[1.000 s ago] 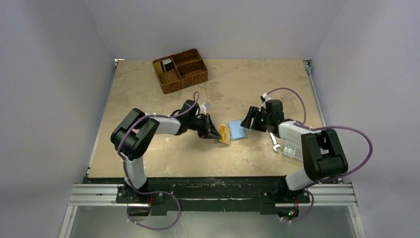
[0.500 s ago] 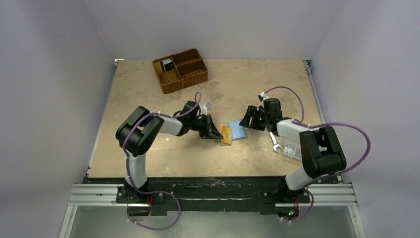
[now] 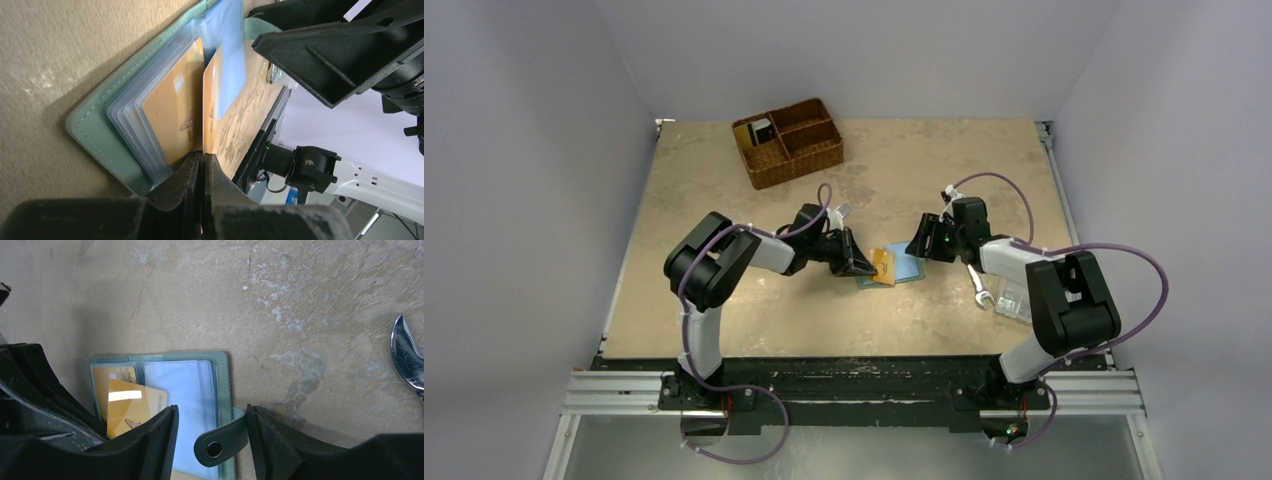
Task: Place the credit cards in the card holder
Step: Insert the credit card into the card holder.
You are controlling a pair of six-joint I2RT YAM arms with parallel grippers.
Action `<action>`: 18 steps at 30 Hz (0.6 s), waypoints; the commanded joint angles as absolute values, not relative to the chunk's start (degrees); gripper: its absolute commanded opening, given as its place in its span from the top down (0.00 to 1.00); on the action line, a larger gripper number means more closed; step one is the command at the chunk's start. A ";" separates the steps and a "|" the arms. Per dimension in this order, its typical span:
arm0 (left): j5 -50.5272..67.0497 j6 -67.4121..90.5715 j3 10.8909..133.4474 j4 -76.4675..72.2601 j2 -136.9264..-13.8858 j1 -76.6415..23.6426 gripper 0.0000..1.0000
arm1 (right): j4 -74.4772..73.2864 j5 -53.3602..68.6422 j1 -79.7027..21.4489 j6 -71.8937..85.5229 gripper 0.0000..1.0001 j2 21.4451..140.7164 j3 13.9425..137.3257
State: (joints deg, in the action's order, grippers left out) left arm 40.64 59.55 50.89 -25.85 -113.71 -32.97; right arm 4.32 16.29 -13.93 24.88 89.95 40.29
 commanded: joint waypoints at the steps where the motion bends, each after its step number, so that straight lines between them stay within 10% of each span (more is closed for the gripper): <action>1: 36.28 61.02 52.40 -29.30 -114.99 -32.61 1.00 | 1.63 17.65 -14.58 23.91 0.42 91.81 41.26; 18: 30.22 66.71 48.78 -35.31 -115.23 -33.41 1.00 | 0.93 19.20 -16.11 24.51 0.56 93.65 41.88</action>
